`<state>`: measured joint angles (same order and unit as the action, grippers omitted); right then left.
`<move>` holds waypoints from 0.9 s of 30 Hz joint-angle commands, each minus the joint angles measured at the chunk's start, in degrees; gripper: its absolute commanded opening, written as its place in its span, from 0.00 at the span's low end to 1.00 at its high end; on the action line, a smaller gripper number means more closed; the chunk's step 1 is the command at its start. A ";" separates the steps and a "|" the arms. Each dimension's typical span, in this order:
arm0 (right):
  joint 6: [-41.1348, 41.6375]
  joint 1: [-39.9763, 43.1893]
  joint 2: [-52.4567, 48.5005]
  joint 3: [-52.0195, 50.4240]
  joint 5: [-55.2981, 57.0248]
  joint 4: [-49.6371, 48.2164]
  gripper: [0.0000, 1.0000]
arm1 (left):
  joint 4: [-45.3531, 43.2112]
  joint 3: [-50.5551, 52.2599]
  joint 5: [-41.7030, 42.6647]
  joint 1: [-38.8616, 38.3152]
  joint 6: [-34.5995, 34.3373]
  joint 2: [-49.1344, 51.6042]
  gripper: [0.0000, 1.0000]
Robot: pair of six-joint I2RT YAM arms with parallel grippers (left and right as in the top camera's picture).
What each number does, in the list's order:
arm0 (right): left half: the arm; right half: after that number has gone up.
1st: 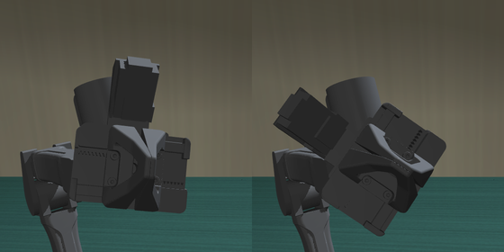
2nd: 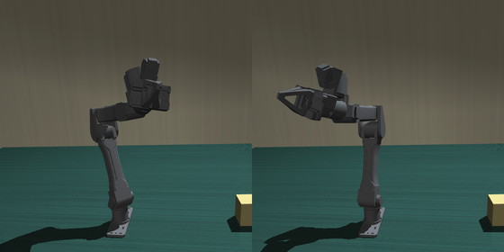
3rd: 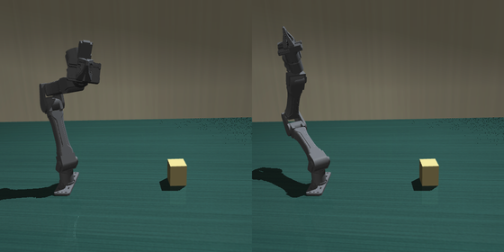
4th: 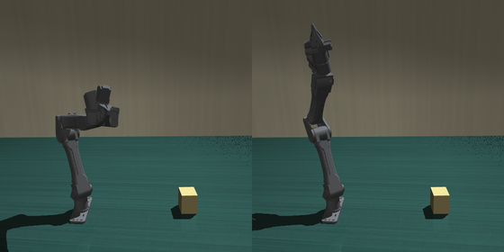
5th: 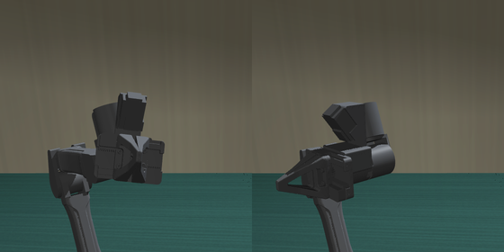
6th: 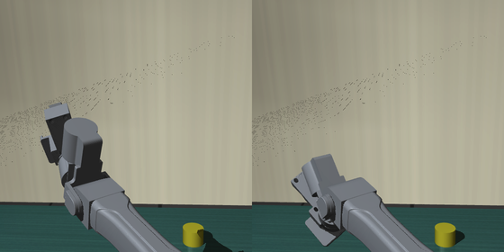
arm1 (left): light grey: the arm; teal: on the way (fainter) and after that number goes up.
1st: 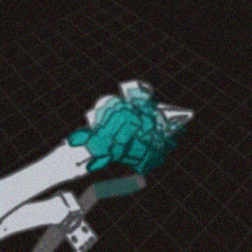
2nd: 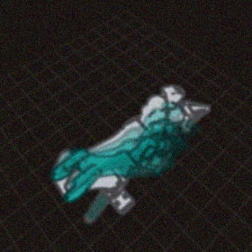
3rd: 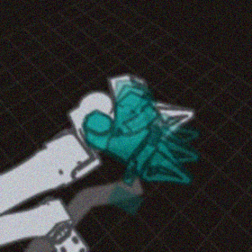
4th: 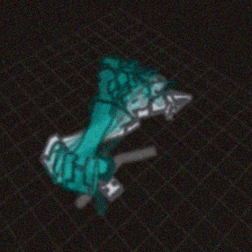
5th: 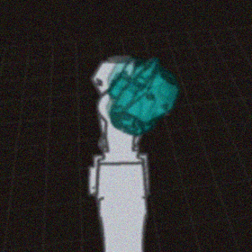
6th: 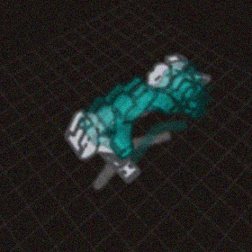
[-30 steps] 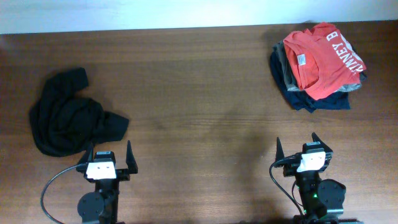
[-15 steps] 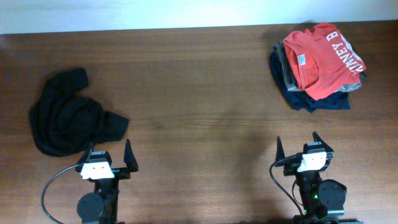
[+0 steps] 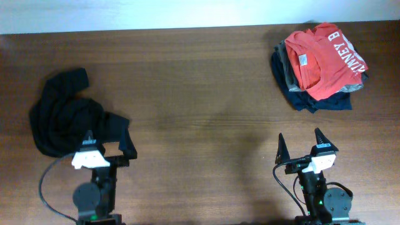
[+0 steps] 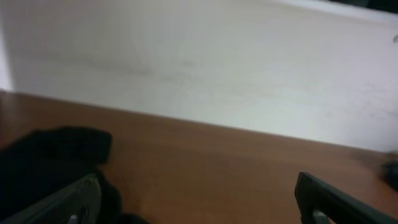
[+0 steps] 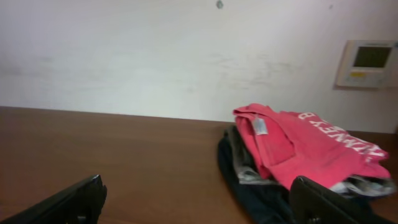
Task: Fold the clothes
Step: 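Reach the left gripper to the black shirt and grasp it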
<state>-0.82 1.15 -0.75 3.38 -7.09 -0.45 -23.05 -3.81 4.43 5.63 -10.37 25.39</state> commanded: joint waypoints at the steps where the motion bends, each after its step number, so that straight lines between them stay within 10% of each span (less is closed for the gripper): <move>1: 1.77 0.37 -0.02 4.20 -2.86 -0.44 0.99 | -0.52 -7.93 4.07 0.15 -1.55 7.96 0.99; 12: 1.77 0.37 -18.34 21.68 -3.50 8.17 0.98 | 15.04 -37.90 14.34 0.15 1.73 34.32 0.99; 27: 1.75 0.33 -69.29 67.89 -17.66 39.52 0.99 | 52.30 -69.68 14.25 0.15 15.21 53.55 0.99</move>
<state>0.25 1.15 -63.35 65.28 -20.62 36.23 28.32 -71.57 17.85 5.63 1.91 77.52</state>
